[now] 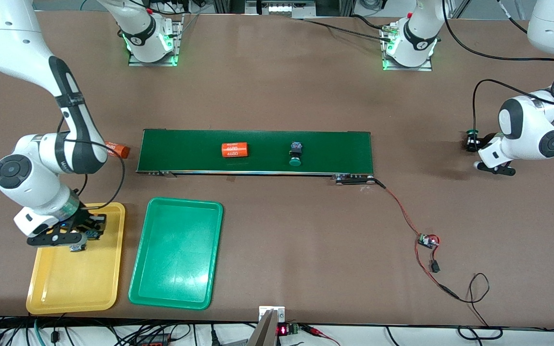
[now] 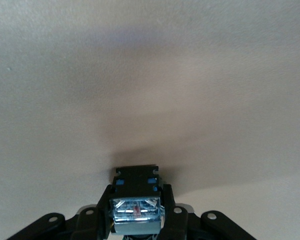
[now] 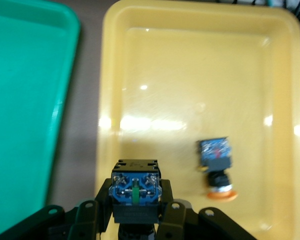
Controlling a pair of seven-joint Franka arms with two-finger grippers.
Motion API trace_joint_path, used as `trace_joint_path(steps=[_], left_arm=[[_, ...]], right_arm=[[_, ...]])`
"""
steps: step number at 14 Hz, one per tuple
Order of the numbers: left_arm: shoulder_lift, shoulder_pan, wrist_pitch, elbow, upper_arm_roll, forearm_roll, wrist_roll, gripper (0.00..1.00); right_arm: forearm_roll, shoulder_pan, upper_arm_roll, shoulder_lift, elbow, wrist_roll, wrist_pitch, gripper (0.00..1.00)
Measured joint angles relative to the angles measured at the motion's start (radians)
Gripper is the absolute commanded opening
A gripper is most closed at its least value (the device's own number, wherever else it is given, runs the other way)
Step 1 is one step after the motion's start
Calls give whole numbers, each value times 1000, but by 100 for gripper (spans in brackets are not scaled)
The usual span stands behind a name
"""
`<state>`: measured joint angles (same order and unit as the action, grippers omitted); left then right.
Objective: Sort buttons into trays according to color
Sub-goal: 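Release the button in the yellow tray while the left gripper feeds the belt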
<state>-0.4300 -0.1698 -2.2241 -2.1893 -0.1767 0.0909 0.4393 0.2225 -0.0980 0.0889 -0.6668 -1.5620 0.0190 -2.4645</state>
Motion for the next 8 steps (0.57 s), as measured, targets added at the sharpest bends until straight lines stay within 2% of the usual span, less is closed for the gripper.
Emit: trace_joint_path(steps=[3, 6, 7, 8], left_arm=[[27, 3, 194, 114, 34, -77, 0, 15], [49, 6, 386, 261, 124, -162, -2, 14], [52, 8, 411, 287, 163, -176, -18, 14], [53, 10, 420, 303, 206, -183, -57, 14]], right_arm=[[0, -11, -7, -66, 25, -26, -93, 1], [0, -10, -10, -130, 30, -26, -158, 10], [0, -10, -11, -143, 32, -26, -166, 27], [0, -8, -11, -151, 34, -26, -173, 51]])
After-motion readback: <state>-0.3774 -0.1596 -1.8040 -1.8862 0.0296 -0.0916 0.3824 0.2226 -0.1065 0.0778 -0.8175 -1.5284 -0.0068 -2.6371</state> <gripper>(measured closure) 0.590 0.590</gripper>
